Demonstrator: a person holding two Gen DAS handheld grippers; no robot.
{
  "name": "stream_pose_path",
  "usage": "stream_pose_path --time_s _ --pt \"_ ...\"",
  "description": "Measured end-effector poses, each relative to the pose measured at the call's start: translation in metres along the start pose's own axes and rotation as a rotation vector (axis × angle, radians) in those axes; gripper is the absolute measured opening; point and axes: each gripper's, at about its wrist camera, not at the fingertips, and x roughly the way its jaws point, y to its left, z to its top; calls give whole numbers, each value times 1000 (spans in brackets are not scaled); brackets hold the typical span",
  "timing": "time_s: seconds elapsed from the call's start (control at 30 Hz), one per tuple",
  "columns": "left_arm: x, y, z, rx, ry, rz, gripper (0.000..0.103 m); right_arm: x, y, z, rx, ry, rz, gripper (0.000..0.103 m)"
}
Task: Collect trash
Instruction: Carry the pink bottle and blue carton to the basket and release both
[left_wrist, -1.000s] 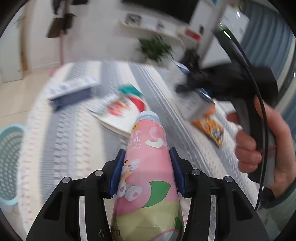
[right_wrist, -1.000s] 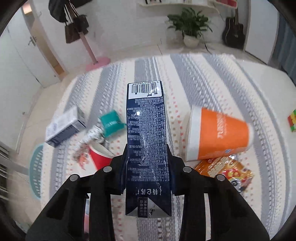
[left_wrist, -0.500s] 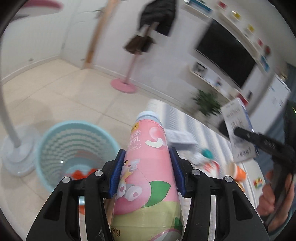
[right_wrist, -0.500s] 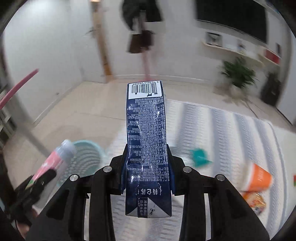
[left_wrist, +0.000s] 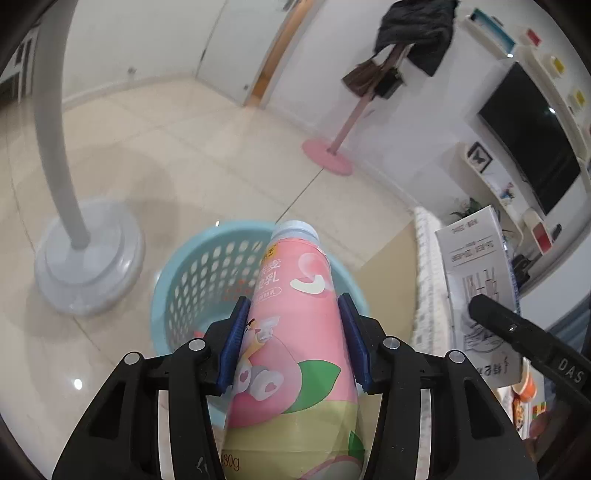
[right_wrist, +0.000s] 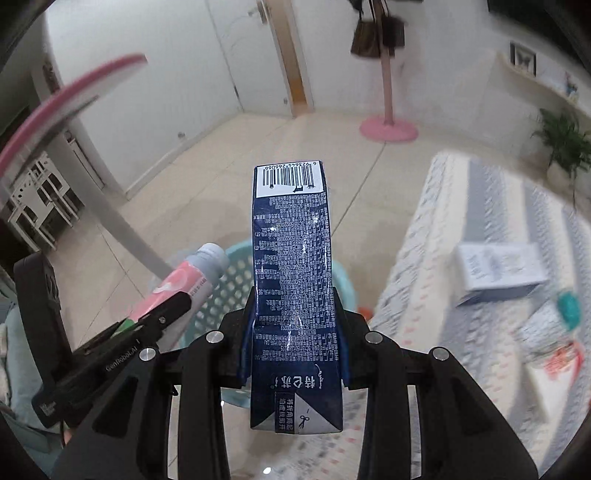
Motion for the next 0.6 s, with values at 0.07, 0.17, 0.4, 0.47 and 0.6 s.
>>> stream_pose_path --time_s 0.07,0.17,0.4,0.47,0.6 --pt "10 10 -2 -26 27 8 47 17 1 -4 22 32 -19 32" --pt "18 19 -3 -43 39 5 47 37 2 -9 39 64 -39 32" --pt "10 15 0 -30 24 -12 56 46 -10 -10 105 83 0 38" --pt "7 15 1 -28 17 -17 58 43 -15 -11 117 77 17 45" --pt "-4 9 -1 -19 4 -21 58 31 -18 -17 104 63 25 45"
